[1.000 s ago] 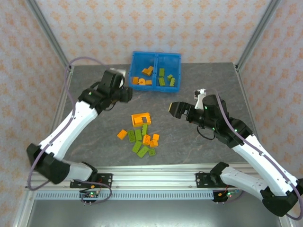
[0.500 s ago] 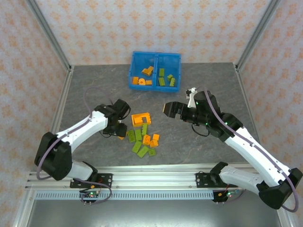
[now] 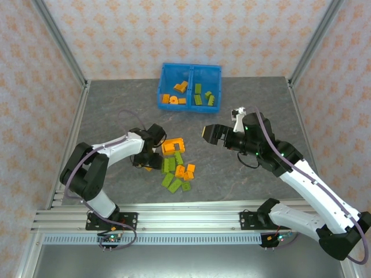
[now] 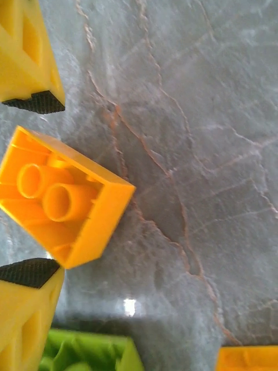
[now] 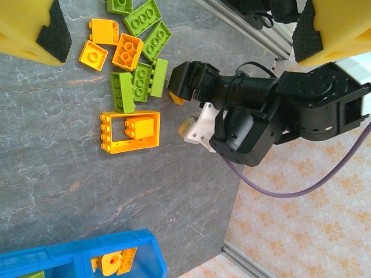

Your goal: Sort the legos into containers by color

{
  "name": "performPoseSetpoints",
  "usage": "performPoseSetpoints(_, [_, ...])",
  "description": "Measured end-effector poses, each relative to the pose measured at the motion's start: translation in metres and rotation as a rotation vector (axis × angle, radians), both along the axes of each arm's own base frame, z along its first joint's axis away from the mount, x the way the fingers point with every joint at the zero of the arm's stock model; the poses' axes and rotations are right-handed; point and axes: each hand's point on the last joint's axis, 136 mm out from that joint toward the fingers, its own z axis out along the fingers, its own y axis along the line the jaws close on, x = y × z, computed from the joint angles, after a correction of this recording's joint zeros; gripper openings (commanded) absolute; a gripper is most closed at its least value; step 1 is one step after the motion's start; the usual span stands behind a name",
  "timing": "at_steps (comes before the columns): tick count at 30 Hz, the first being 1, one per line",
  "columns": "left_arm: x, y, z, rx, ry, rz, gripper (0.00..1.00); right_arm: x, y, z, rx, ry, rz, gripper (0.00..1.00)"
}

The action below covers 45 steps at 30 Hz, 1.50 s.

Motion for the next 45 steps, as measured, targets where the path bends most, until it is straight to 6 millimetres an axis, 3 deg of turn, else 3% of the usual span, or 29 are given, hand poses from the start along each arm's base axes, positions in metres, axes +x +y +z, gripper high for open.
performPoseSetpoints(7, [0.003,-0.01,-0.009,-0.037,0.011,0.014,0.39,0.001,-0.003,-0.003,-0.011,0.007,-0.015,0.99])
performPoseSetpoints(14, [0.01,-0.016,0.003,-0.073,-0.039,0.035,0.28,0.002,-0.004,-0.003,-0.014,0.005,-0.024,0.99])
performPoseSetpoints(17, [0.032,-0.027,0.039,-0.136,-0.153,0.042,0.26,0.002,-0.004,-0.003,-0.011,0.007,-0.029,0.99])
performPoseSetpoints(22, [0.097,-0.057,0.143,-0.275,-0.448,0.035,0.25,0.002,-0.006,0.0,-0.001,0.005,-0.041,0.99])
performPoseSetpoints(25, [0.136,-0.071,0.192,-0.304,-0.581,0.035,0.25,0.001,-0.009,0.006,0.015,-0.006,-0.053,0.99])
performPoseSetpoints(29, [0.19,-0.087,0.223,-0.297,-0.686,0.03,0.24,-0.002,-0.014,0.014,0.035,-0.026,-0.075,1.0])
performPoseSetpoints(33, [0.248,-0.097,0.216,-0.275,-0.719,0.045,0.23,-0.006,-0.021,0.023,0.057,-0.047,-0.093,0.99])
performPoseSetpoints(38, [0.323,-0.089,0.179,-0.237,-0.718,0.117,0.24,-0.01,-0.03,0.029,0.07,-0.064,-0.125,0.99])
performPoseSetpoints(41, [0.357,-0.076,0.15,-0.225,-0.706,0.166,0.25,-0.012,-0.033,0.03,0.075,-0.064,-0.134,0.99])
performPoseSetpoints(45, [0.384,-0.064,0.112,-0.247,-0.68,0.202,0.29,-0.013,-0.034,0.027,0.069,-0.052,-0.139,0.99])
